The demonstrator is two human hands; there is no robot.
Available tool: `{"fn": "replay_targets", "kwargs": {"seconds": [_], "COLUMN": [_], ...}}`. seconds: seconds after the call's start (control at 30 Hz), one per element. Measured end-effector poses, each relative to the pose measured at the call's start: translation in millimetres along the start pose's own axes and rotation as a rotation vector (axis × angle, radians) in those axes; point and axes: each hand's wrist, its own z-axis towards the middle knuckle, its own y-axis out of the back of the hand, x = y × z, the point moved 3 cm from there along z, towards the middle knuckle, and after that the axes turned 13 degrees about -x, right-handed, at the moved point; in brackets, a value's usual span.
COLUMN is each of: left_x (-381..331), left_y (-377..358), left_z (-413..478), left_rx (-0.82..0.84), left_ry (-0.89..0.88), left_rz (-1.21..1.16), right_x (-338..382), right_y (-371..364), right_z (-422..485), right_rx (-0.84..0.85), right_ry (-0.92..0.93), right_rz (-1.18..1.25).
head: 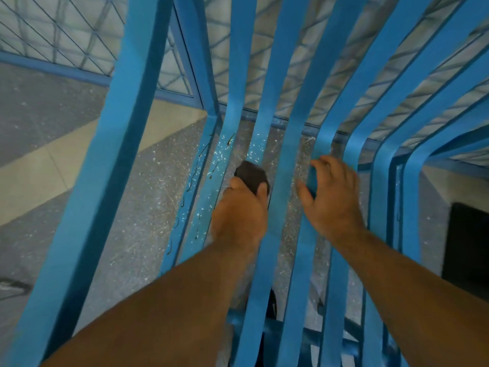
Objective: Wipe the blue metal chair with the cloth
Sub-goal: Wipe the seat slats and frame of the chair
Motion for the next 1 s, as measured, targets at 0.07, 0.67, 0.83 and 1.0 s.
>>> {"fn": "replay_targets", "kwargs": {"seconds": [0.07,0.67,0.83,1.0], "left_x": [-8,-32,-16,-27], "left_y": [-2,-5,-5,-8], "left_z": [13,36,18,35], "left_rx": [0.011,-0.063,-0.050,-0.021], "left_ry": [0.059,-0.081,-0.001,0.066], "left_rz": [-0.076,0.007,0.007,-0.018], "right_x": [-2,-1,1,2], "right_y": [-4,-2,-2,-2], "right_z": [-4,-1,-1,-2], "right_rx": [-0.029,0.068,0.078,0.086], "right_ry": [-0.042,-0.198,-0.194,-0.197], "right_rz": [0.001,-0.126,-0.130,-0.133]}}
